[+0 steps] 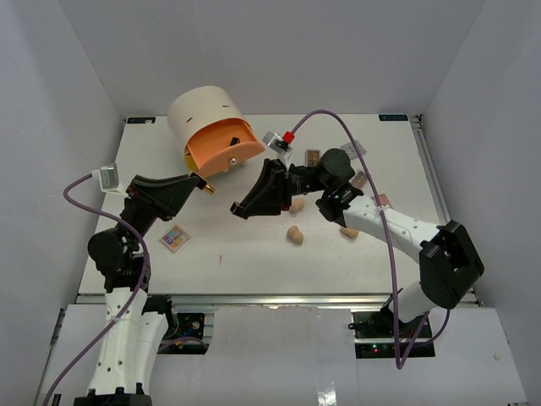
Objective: Organize the makeup
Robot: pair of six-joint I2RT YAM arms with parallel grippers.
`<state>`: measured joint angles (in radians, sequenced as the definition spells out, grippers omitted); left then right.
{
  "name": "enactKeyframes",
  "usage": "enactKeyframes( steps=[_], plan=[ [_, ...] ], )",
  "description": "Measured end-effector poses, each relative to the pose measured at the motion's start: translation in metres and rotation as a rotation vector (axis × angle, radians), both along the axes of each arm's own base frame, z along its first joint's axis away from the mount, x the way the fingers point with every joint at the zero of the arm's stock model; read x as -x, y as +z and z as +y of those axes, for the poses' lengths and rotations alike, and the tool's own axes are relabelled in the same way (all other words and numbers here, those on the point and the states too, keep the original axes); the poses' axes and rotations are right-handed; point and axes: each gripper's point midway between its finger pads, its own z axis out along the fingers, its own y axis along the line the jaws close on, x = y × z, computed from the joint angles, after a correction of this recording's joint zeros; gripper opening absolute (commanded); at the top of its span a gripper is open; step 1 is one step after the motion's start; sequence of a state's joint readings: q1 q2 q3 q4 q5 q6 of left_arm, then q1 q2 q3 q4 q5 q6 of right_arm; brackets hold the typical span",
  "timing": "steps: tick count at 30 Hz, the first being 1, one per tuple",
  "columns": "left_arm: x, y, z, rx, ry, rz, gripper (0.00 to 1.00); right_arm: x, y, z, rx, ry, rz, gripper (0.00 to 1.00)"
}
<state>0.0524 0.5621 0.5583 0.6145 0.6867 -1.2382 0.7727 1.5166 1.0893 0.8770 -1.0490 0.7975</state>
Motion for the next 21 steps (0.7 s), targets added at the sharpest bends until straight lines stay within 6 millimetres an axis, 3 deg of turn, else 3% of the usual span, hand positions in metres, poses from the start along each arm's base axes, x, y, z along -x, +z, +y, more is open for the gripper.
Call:
enactKeyframes(
  steps=[8,21],
  plan=[
    [0.007,0.01,-0.004,0.029,-0.025,-0.036,0.0,-0.004,0.007,0.004,-0.033,0.007,0.078,0.08],
    [0.013,0.009,-0.016,0.045,-0.079,-0.033,0.0,-0.025,0.018,0.022,-0.081,-0.03,0.084,0.08]
  ],
)
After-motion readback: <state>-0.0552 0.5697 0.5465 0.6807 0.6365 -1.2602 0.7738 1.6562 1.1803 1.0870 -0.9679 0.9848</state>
